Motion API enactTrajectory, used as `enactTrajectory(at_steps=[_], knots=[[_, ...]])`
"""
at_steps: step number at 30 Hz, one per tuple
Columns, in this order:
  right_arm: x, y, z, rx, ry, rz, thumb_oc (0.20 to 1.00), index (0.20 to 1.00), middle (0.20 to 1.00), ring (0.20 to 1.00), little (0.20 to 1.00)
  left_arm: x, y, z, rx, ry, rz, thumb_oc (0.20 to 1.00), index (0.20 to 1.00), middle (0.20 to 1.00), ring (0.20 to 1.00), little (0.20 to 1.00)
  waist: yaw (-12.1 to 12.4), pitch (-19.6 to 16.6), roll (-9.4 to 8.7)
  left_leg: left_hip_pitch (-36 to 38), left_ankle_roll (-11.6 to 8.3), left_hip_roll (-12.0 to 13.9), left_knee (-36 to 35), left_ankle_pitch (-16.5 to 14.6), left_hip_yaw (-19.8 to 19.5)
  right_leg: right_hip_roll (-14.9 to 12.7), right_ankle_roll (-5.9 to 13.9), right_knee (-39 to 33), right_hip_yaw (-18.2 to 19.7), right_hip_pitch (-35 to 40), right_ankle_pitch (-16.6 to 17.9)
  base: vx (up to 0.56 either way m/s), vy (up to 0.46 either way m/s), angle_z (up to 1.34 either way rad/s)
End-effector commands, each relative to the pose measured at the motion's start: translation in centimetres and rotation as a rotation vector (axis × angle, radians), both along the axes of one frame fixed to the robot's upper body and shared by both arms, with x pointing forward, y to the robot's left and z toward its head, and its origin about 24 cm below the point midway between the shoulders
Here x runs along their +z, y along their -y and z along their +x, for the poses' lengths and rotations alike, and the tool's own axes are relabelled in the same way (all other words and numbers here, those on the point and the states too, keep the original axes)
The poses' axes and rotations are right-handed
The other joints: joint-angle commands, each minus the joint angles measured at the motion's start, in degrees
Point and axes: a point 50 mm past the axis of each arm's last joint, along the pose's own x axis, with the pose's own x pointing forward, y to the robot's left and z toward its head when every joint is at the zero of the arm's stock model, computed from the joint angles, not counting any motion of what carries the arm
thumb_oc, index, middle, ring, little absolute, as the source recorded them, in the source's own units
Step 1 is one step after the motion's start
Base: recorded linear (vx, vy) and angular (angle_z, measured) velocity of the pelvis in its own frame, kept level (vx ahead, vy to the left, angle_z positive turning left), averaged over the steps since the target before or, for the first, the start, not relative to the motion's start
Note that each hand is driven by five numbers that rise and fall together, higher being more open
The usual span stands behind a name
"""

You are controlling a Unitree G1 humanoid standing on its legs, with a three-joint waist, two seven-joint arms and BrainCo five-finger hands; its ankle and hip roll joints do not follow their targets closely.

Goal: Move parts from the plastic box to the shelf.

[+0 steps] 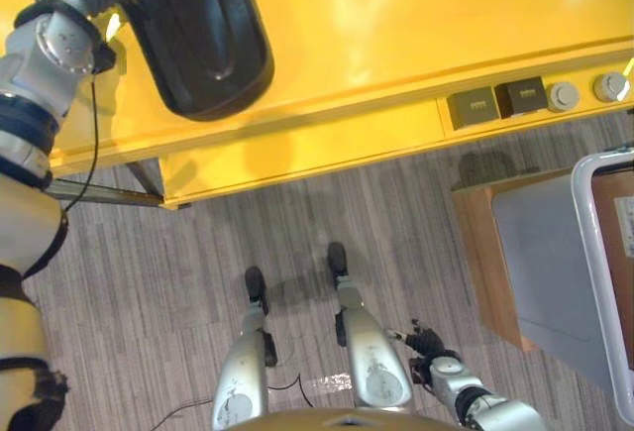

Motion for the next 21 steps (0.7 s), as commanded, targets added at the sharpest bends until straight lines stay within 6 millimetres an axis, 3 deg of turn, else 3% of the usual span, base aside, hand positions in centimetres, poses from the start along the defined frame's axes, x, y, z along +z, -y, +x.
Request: enactTrajectory(at_steps=[1,15,16,17,21], knots=[[-0.4,-0.4,-0.7,-0.008,-0.006,0.032,1.000,1.000,1.000,1.000,1.000,5.4,-1.6,-2.1,0.091,0.143,0.114,0.200,0.200,0.200,0.200,0.200,-0.06,-1.02,-0.58,0.08,-1.50,2.96,-0.50,-0.52,-4.81,-5.65,6.38,-0.26,2.86,2.43,-3.69,-0.01,0.004,-0.04],[-0.5,-0.1,-1.1,-0.011,-0.017,0.029,1.000,1.000,1.000,1.000,1.000,6.1,-2.9,-2.6,0.208,0.153,0.252,0.200,0.200,0.200,0.200,0.200,-0.26,-1.46,-0.83,-0.26,-1.54,3.05,-0.50,-0.43,-4.36,-5.30,6.24,-0.26,3.29,1.63,-3.54,0.00,0.000,-0.02],[-0.4,-0.2,-1.0,-0.010,-0.013,0.032,1.000,1.000,1.000,1.000,1.000,6.3,-2.8,-2.6,0.214,0.167,0.260,0.479,0.479,0.479,0.479,0.479,-0.29,-1.46,-0.85,-0.35,-1.56,3.04,-0.50,-0.41,-4.33,-5.31,6.25,-0.26,3.24,1.63,-3.53,0.00,0.000,0.00],[-0.4,-0.3,-0.9,-0.009,-0.009,0.032,1.000,1.000,1.000,1.000,1.000,6.6,-2.5,-2.7,0.219,0.207,0.285,1.000,1.000,1.000,1.000,1.000,-0.22,-1.56,-0.91,-0.34,-1.58,3.00,-0.50,-0.42,-4.39,-5.28,6.24,-0.26,3.24,1.68,-3.59,0.00,0.000,0.00],[-0.4,-0.5,-0.9,-0.008,-0.005,0.026,1.000,1.000,1.000,1.000,1.000,6.7,-2.2,-2.7,0.230,0.259,0.309,1.000,1.000,1.000,1.000,1.000,-0.03,-1.75,-0.99,0.15,-1.58,3.04,-0.50,-0.56,-4.52,-5.33,6.29,-0.26,3.11,2.24,-3.80,0.00,0.000,0.00]])
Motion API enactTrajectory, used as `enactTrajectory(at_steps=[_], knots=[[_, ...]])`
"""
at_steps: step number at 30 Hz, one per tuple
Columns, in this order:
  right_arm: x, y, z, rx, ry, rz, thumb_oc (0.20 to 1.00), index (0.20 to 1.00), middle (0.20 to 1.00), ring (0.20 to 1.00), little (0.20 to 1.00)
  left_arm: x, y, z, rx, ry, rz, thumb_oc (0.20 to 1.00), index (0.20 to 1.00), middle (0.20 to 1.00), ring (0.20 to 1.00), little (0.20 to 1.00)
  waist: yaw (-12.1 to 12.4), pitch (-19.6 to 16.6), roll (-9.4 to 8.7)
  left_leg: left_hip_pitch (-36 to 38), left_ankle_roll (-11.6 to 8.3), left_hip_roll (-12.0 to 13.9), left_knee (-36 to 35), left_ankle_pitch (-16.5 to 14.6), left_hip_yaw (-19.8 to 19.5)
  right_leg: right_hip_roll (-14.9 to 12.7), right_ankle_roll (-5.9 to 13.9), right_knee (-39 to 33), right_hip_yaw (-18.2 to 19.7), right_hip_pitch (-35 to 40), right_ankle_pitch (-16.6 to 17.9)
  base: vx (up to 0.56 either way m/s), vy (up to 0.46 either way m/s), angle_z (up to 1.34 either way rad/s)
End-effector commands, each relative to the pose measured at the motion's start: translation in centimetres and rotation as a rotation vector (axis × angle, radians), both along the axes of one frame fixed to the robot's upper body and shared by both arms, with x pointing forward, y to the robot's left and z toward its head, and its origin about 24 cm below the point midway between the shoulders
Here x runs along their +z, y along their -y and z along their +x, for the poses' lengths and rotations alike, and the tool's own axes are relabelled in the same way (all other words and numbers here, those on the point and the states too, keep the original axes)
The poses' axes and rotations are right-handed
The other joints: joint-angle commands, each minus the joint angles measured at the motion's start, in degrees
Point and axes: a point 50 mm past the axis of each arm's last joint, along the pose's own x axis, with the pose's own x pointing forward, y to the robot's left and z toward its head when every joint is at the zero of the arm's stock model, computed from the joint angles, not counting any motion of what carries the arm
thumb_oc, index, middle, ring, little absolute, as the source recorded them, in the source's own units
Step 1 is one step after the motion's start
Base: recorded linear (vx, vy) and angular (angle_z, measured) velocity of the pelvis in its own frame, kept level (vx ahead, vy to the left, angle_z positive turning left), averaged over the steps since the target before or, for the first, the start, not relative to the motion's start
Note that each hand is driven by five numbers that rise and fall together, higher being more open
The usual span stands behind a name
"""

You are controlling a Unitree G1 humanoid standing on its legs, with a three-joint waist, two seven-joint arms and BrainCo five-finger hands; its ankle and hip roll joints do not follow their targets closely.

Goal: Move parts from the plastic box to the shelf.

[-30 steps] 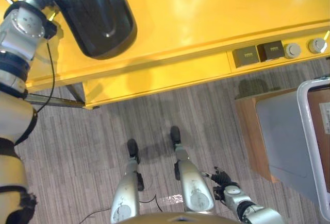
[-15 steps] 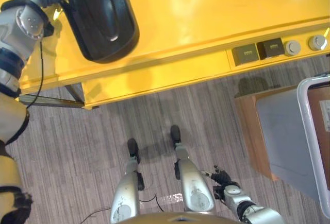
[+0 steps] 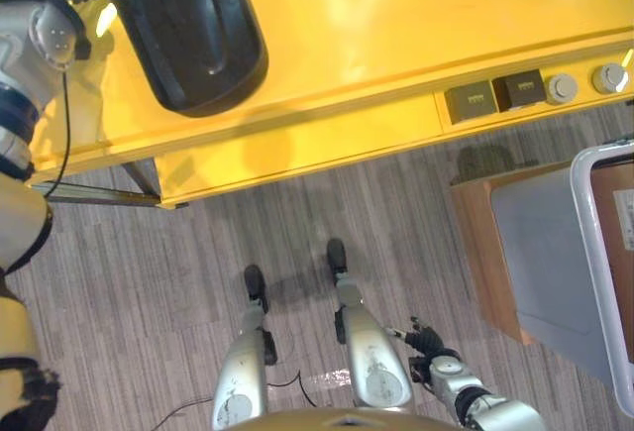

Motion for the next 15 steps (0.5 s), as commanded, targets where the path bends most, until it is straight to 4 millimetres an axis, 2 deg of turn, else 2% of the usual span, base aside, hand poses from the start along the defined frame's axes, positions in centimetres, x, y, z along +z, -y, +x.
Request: enactTrajectory(at_steps=[1,5,10,13,14,15], knots=[[-0.5,-0.4,-0.9,0.001,-0.022,0.014,1.000,1.000,1.000,1.000,1.000,4.9,-1.3,-2.0,0.087,0.188,0.046,1.000,1.000,1.000,1.000,1.000,0.14,-1.79,-0.98,1.00,-1.61,3.08,-0.52,-0.64,-5.27,-5.41,6.57,-0.30,2.56,3.53,-4.36,0.00,0.000,0.00],[-0.5,-0.4,-0.9,0.005,-0.026,0.012,1.000,1.000,1.000,1.000,1.000,5.1,-0.8,-1.8,0.076,0.222,0.029,1.000,1.000,1.000,1.000,1.000,0.25,-2.59,-1.16,2.43,-1.58,3.27,-0.52,-1.08,-5.06,-5.44,6.61,-0.30,2.46,4.97,-4.79,0.00,0.000,0.00],[-0.9,-0.4,-1.6,-0.005,-0.056,0.011,1.000,1.000,1.000,1.000,1.000,5.0,-0.5,-1.8,0.030,0.289,-0.079,1.000,1.000,1.000,1.000,1.000,0.41,-4.48,-1.36,5.48,-1.58,3.35,-0.52,-2.06,-4.82,-5.36,6.53,-0.30,1.99,8.09,-5.55,0.01,0.003,0.00],[-1.2,-0.1,-2.5,-0.012,-0.091,0.002,1.000,1.000,1.000,1.000,1.000,5.0,1.0,-1.6,-0.032,0.318,-0.067,1.000,1.000,1.000,1.000,1.000,0.97,-6.50,-1.41,8.34,-1.55,3.41,-0.52,-3.03,-4.96,-5.36,6.38,-0.30,1.15,11.14,-6.53,0.09,-0.004,0.00],[-1.4,0.3,-3.1,-0.026,-0.117,-0.003,1.000,1.000,1.000,1.000,1.000,4.3,3.2,-1.2,-0.179,0.323,-0.192,1.000,1.000,1.000,1.000,1.000,1.41,-7.80,-1.34,10.75,-1.52,3.45,-0.52,-3.80,-5.10,-5.36,6.25,-0.30,0.31,13.83,-7.41,0.13,0.003,0.09],[-1.6,0.5,-3.8,-0.043,-0.144,-0.010,1.000,1.000,1.000,1.000,1.000,3.3,3.6,-1.1,-0.291,0.313,-0.374,1.000,1.000,1.000,1.000,1.000,1.75,-8.67,-1.30,11.86,-1.46,3.34,-0.52,-4.17,-5.13,-5.36,6.20,-0.23,-0.22,15.09,-7.85,0.10,0.009,0.13]])
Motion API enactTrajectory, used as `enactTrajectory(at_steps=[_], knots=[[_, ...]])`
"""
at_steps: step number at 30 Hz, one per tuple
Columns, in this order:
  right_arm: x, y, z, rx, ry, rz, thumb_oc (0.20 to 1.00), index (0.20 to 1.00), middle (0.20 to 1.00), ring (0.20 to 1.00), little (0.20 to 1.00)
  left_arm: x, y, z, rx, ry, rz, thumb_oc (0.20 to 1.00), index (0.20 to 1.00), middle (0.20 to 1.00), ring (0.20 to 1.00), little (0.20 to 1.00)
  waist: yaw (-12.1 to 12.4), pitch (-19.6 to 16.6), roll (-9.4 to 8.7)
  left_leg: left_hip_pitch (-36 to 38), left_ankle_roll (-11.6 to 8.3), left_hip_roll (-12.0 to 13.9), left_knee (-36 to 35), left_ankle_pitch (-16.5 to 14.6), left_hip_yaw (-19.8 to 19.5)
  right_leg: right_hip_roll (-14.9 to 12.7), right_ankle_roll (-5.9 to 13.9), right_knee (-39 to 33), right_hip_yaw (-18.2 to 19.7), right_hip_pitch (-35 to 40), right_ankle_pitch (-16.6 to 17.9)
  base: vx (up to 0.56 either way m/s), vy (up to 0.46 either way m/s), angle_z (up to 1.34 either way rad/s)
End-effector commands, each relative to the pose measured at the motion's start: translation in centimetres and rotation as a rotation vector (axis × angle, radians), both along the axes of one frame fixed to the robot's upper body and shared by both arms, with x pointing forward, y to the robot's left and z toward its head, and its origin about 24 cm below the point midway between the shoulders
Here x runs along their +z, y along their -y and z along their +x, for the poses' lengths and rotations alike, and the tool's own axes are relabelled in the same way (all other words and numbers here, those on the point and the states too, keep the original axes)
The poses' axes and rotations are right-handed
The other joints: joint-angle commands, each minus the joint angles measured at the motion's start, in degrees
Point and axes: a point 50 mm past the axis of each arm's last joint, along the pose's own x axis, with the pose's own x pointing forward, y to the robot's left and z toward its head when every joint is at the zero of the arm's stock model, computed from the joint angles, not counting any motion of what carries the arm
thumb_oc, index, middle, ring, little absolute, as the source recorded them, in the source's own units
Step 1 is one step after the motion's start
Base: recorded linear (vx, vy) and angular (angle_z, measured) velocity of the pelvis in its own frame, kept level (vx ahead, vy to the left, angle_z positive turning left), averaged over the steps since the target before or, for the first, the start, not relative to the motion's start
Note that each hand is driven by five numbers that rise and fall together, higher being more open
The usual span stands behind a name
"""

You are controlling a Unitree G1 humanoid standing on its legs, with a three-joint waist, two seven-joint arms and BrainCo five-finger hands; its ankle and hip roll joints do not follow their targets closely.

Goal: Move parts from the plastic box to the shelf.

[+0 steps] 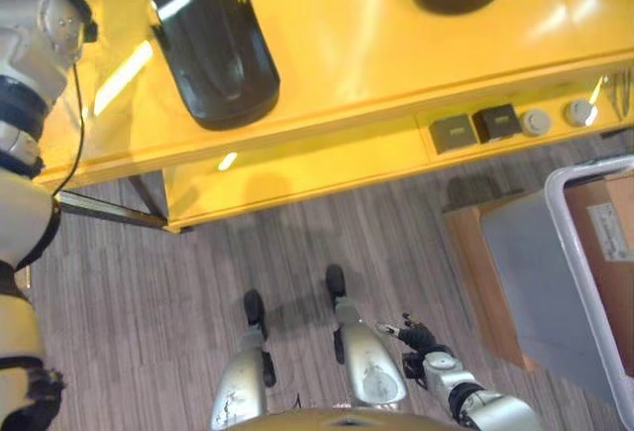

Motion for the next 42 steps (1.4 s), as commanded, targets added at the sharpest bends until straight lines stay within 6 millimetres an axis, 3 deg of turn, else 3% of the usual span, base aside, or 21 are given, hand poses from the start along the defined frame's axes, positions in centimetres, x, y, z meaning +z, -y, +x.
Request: enactTrajectory(at_steps=[1,3,4,5,6,7,9,10,12,13,15,17,20,25,32,36,38,42], knots=[[-1.5,1.1,-4.0,-0.034,-0.130,-0.026,1.000,1.000,1.000,1.000,1.000,1.3,-0.6,-0.7,-0.139,0.086,-0.299,1.000,1.000,1.000,1.000,1.000,0.86,-5.98,0.54,1.34,-1.33,3.05,-0.48,-3.11,-4.94,-5.37,6.28,-0.23,0.44,4.29,-6.82,0.08,0.015,0.09],[-1.9,0.9,-5.0,-0.047,-0.167,-0.028,1.000,1.000,1.000,1.000,1.000,-1.1,4.1,-2.1,-0.399,0.115,-0.242,1.000,1.000,1.000,1.000,1.000,1.94,-8.28,-0.06,4.31,-1.15,3.04,-0.43,-4.14,-5.26,-5.80,6.19,0.57,-0.94,7.54,-8.16,0.08,0.023,0.13],[-2.4,0.4,-6.1,-0.030,-0.210,-0.018,1.000,1.000,1.000,1.000,1.000,-5.2,4.9,-4.3,-0.636,0.039,-0.410,1.000,1.000,1.000,1.000,1.000,2.93,-9.40,-0.70,6.98,-0.97,3.11,0.03,-5.28,-5.41,-5.80,5.97,1.67,-1.33,10.02,-9.65,0.07,0.034,0.30],[-2.5,0.2,-6.5,-0.020,-0.226,-0.018,1.000,1.000,1.000,1.000,1.000,-6.7,5.0,-4.7,-0.695,0.012,-0.504,1.000,1.000,1.000,1.000,1.000,3.01,-10.29,-0.91,7.45,-0.96,3.14,0.05,-5.47,-5.33,-5.93,5.94,1.82,-1.51,10.52,-9.82,0.09,0.040,0.33],[-2.7,0.1,-7.1,-0.031,-0.239,-0.017,1.000,1.000,1.000,1.000,1.000,-9.3,5.7,-6.0,-0.816,-0.045,-0.633,0.470,0.470,0.470,0.470,0.470,3.18,-10.97,-1.10,8.77,-0.86,3.23,0.10,-6.08,-5.38,-6.04,5.83,2.01,-1.54,11.95,-10.39,0.07,0.043,0.07],[-2.9,-0.3,-7.7,-0.040,-0.250,0.000,1.000,1.000,1.000,1.000,1.000,-12.9,6.8,-7.9,-0.956,-0.154,-0.802,0.200,0.200,0.200,0.200,0.200,3.71,-11.97,-1.78,10.12,-0.58,3.14,0.15,-6.91,-5.42,-6.30,5.68,2.24,-1.90,13.49,-10.96,0.07,0.050,0.11],[-3.2,-1.0,-8.4,-0.032,-0.265,0.012,1.000,1.000,1.000,1.000,1.000,-15.5,7.7,-9.6,-1.040,-0.227,-0.926,0.200,0.200,0.200,0.200,0.200,3.82,-12.75,-2.24,10.77,-0.46,3.17,0.09,-6.97,-5.14,-6.54,5.48,2.37,-1.83,14.23,-10.89,0.01,0.042,0.15],[-3.3,-1.5,-8.6,-0.037,-0.262,0.022,1.000,1.000,1.000,1.000,1.000,-17.9,8.1,-11.2,-1.068,-0.281,-1.030,0.200,0.200,0.200,0.200,0.200,4.09,-13.04,-2.72,11.43,-0.23,3.06,-0.06,-7.34,-5.03,-6.68,5.36,2.27,-1.88,15.02,-11.06,0.00,0.037,0.04],[-3.5,-2.0,-9.1,-0.034,-0.273,0.030,1.000,1.000,1.000,1.000,1.000,-20.0,8.6,-12.3,-1.074,-0.363,-1.118,0.200,0.200,0.200,0.200,0.200,4.33,-13.19,-3.00,11.83,-0.12,3.05,-0.19,-7.91,-4.77,-6.79,5.28,1.96,-2.04,15.70,-11.32,-0.01,0.033,-0.02],[-3.5,-2.5,-9.1,-0.005,-0.275,0.027,1.000,1.000,1.000,1.000,1.000,-22.2,9.3,-12.8,-1.069,-0.473,-1.194,0.200,0.200,0.200,0.200,0.200,4.47,-12.93,-3.16,11.44,0.11,2.90,-0.29,-7.86,-4.62,-6.87,5.29,1.75,-1.94,15.20,-10.94,-0.07,0.031,0.04],[-3.6,-2.6,-9.0,0.005,-0.279,0.022,1.000,1.000,1.000,1.000,1.000,-22.8,9.5,-13.1,-1.055,-0.518,-1.159,0.200,0.200,0.200,0.200,0.200,4.49,-12.80,-3.15,11.25,0.21,2.82,-0.35,-7.80,-4.58,-6.90,5.36,1.56,-1.84,14.87,-10.62,-0.06,0.024,0.04],[-3.6,-2.8,-9.0,0.013,-0.277,0.015,1.000,1.000,1.000,1.000,1.000,-25.2,10.2,-13.3,-1.014,-0.630,-1.229,0.200,0.200,0.200,0.200,0.200,4.26,-12.27,-3.26,10.41,0.44,2.64,-0.45,-7.49,-4.18,-6.75,5.40,1.47,-1.31,13.42,-9.93,-0.04,0.012,-0.04],[-3.6,-2.8,-9.0,-0.004,-0.273,0.014,1.000,1.000,1.000,1.000,1.000,-26.5,10.9,-13.1,-0.984,-0.676,-1.250,0.200,0.200,0.200,0.200,0.200,3.94,-11.38,-3.38,9.53,0.46,2.69,-0.48,-7.25,-3.88,-6.57,5.38,1.41,-0.91,12.05,-9.54,-0.05,0.000,-0.16],[-3.4,-2.7,-8.7,-0.019,-0.254,0.003,1.000,1.000,1.000,1.000,1.000,-27.2,12.2,-12.2,-0.966,-0.700,-1.253,0.200,0.200,0.200,0.200,0.200,3.29,-9.49,-3.76,7.39,0.32,2.80,-0.48,-6.43,-3.56,-6.28,5.31,1.20,-0.60,9.65,-8.76,-0.08,-0.018,-0.06],[-3.2,-2.6,-8.1,-0.032,-0.220,-0.018,1.000,1.000,1.000,1.000,1.000,-25.7,14.3,-9.3,-0.951,-0.608,-1.244,0.200,0.200,0.200,0.200,0.200,1.41,-8.10,-3.95,3.63,-0.33,3.19,-0.48,-5.04,-2.92,-5.46,5.12,-0.19,0.24,6.22,-7.46,-0.03,-0.027,-0.10],[-3.1,-2.6,-7.8,-0.029,-0.209,-0.028,1.000,1.000,1.000,1.000,1.000,-24.9,14.4,-8.7,-0.954,-0.558,-1.262,0.200,0.200,0.200,0.200,0.200,1.12,-7.82,-3.88,3.08,-0.45,3.17,-0.48,-4.88,-2.76,-5.45,5.10,-0.23,0.40,5.56,-7.35,0.00,-0.014,-0.07],[-3.0,-2.5,-7.3,-0.032,-0.189,-0.036,1.000,1.000,1.000,1.000,1.000,-23.3,14.2,-8.1,-0.961,-0.465,-1.271,0.200,0.200,0.200,0.200,0.200,0.69,-7.48,-3.75,2.54,-0.59,3.31,-0.48,-4.64,-2.38,-5.32,5.19,-0.29,0.77,4.85,-7.18,0.02,-0.026,-0.10],[-2.9,-2.5,-7.1,-0.027,-0.178,-0.039,1.000,1.000,1.000,1.000,1.000,-23.2,13.7,-7.7,-0.924,-0.423,-1.291,0.200,0.200,0.200,0.200,0.200,0.54,-7.52,-3.67,2.59,-0.67,3.36,-0.48,-4.67,-2.14,-5.29,5.19,-0.29,0.88,4.82,-7.23,0.03,-0.010,-0.08]])
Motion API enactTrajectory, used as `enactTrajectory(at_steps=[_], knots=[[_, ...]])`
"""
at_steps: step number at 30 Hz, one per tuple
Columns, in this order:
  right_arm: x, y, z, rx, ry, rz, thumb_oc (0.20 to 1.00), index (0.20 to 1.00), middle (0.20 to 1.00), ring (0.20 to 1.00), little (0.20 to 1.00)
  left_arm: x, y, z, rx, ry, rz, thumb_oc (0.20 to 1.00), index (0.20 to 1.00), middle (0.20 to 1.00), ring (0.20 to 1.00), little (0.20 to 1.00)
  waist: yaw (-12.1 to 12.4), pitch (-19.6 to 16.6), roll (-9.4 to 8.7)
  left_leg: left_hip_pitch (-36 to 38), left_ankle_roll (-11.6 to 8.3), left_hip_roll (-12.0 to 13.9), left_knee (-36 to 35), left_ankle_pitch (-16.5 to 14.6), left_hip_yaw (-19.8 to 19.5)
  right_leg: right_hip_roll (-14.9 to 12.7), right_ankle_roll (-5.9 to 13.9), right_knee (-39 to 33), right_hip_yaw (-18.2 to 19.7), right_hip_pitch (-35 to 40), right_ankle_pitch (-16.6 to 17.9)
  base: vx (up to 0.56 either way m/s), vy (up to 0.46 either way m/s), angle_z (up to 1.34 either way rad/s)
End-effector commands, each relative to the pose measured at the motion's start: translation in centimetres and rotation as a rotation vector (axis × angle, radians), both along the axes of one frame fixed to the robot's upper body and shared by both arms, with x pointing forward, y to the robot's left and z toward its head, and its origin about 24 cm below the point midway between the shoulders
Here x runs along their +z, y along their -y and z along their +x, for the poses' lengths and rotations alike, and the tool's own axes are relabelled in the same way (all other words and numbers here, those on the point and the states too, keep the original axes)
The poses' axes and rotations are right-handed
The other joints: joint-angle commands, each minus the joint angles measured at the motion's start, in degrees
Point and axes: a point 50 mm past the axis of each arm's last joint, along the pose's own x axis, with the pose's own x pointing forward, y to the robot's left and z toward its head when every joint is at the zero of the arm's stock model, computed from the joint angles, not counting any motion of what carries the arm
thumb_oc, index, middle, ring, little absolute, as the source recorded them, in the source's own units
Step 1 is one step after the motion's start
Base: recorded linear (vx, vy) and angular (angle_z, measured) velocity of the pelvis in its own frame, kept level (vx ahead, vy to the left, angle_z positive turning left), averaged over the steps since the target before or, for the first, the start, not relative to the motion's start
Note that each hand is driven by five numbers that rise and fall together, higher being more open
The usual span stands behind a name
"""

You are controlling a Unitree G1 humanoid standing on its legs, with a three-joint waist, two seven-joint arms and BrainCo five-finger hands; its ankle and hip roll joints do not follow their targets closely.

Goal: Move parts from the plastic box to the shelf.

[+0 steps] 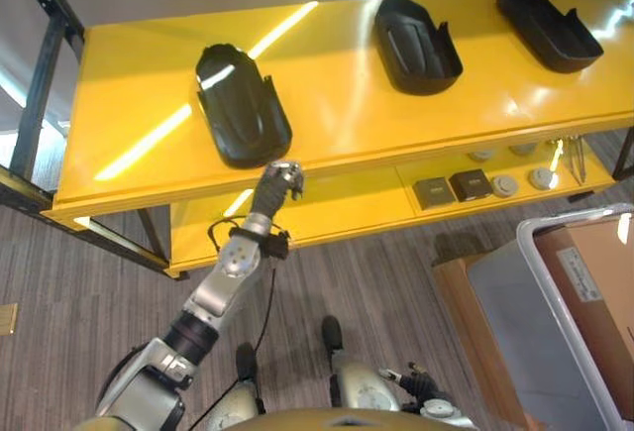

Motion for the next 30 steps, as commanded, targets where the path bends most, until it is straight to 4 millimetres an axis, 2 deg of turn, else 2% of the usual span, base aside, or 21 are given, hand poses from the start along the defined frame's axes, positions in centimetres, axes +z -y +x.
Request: enactTrajectory(at_steps=[1,5,15,21,23,27,30], knots=[[-0.4,-1.2,-0.7,0.009,-0.018,0.004,1.000,1.000,1.000,1.000,1.000,3.4,-0.5,1.1,0.069,0.173,-0.031,0.200,0.200,0.200,0.200,0.200,0.25,-0.21,-1.12,-0.95,-1.93,4.03,-0.49,-3.03,-3.86,-4.53,3.81,0.12,0.26,2.26,-5.33,0.00,0.000,0.00],[-0.3,-1.1,-0.5,0.008,-0.008,0.000,1.000,1.000,1.000,1.000,1.000,2.8,-2.0,1.5,0.152,0.152,0.004,0.200,0.200,0.200,0.200,0.200,0.09,0.06,-1.06,-1.15,-2.00,4.03,-0.49,-3.02,-3.73,-4.47,3.83,0.12,0.42,2.10,-5.33,0.00,0.000,0.00],[-0.2,-1.1,-0.1,0.021,0.009,-0.007,1.000,1.000,1.000,1.000,1.000,3.0,-4.4,2.8,0.312,0.156,0.049,0.200,0.200,0.200,0.200,0.200,-0.15,0.77,-1.32,-2.18,-2.07,4.18,-0.49,-2.74,-3.57,-4.51,3.86,0.12,0.54,0.72,-4.86,0.00,0.000,0.00],[-0.1,-1.1,0.0,0.016,0.015,-0.010,1.000,1.000,1.000,1.000,1.000,4.5,-5.3,3.6,0.400,0.199,0.030,0.200,0.200,0.200,0.200,0.200,-0.50,1.12,-1.46,-2.92,-2.07,4.30,-0.49,-2.66,-3.27,-4.50,3.93,0.17,0.94,-0.32,-4.63,0.00,0.002,-0.02],[-0.1,-1.2,0.0,0.026,0.020,-0.010,1.000,1.000,1.000,1.000,1.000,5.8,-5.7,4.3,0.440,0.237,0.032,0.200,0.200,0.200,0.200,0.200,-0.90,1.22,-1.50,-3.23,-2.11,4.30,-0.49,-2.58,-3.12,-4.51,4.03,0.14,1.22,-0.94,-4.39,0.00,0.004,-0.02],[-0.1,-1.1,0.2,0.036,0.020,-0.015,1.000,1.000,1.000,1.000,1.000,7.2,-6.2,4.8,0.488,0.279,0.030,0.200,0.200,0.200,0.200,0.200,-1.13,1.36,-1.54,-3.42,-2.10,4.38,-0.49,-2.53,-2.80,-4.59,4.13,0.12,1.53,-1.52,-4.22,0.00,0.001,-0.03],[0.0,-1.1,0.3,0.037,0.026,-0.013,1.000,1.000,1.000,1.000,1.000,7.6,-6.5,4.9,0.512,0.292,0.027,0.200,0.200,0.200,0.200,0.200,-1.18,1.47,-1.55,-3.48,-2.11,4.41,-0.49,-2.49,-2.71,-4.62,4.11,0.14,1.72,-1.64,-4.18,-0.01,0.003,-0.08]])
